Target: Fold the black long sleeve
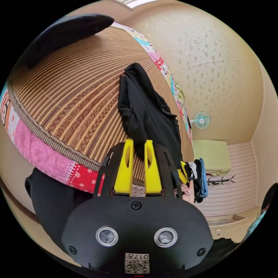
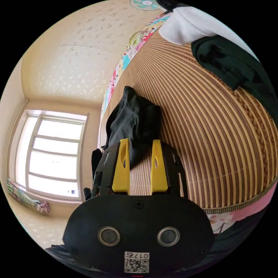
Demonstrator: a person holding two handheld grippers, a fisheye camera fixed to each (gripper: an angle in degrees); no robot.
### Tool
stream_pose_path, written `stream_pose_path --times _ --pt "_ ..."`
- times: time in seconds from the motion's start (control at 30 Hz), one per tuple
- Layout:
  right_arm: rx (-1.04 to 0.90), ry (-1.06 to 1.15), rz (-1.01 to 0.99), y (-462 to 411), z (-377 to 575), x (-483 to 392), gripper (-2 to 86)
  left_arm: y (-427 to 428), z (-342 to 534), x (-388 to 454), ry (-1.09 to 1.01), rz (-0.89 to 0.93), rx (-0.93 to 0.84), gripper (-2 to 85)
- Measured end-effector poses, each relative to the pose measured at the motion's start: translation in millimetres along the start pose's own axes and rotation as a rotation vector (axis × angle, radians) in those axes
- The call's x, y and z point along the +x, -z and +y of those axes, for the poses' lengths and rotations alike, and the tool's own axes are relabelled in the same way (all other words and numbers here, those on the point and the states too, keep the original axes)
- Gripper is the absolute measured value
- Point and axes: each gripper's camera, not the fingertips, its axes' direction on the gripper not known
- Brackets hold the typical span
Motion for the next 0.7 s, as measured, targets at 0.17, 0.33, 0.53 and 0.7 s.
stream_pose_path --times 0.17,0.33,0.53,0.7 --pt "0.048 0.121 -0.183 54.6 -16.5 -39.2 4.2 56.5 8.1 13.8 -0.03 0.281 0.121 4.0" --pt "0.203 0.449 -0.28 169.2 21.7 -140.9 2.7 151.0 29.2 69.0 -0.239 0.407 0.332 3.9" --pt "0.114 0.474 -0.229 182.6 -7.0 -169.0 2.1 164.6 -0.7 99.2 -0.273 0.424 0.323 3.9" --pt "0.135 0.481 -0.323 188.7 -39.4 -174.1 2.2 165.3 -35.9 129.1 -0.317 0.45 0.271 4.0"
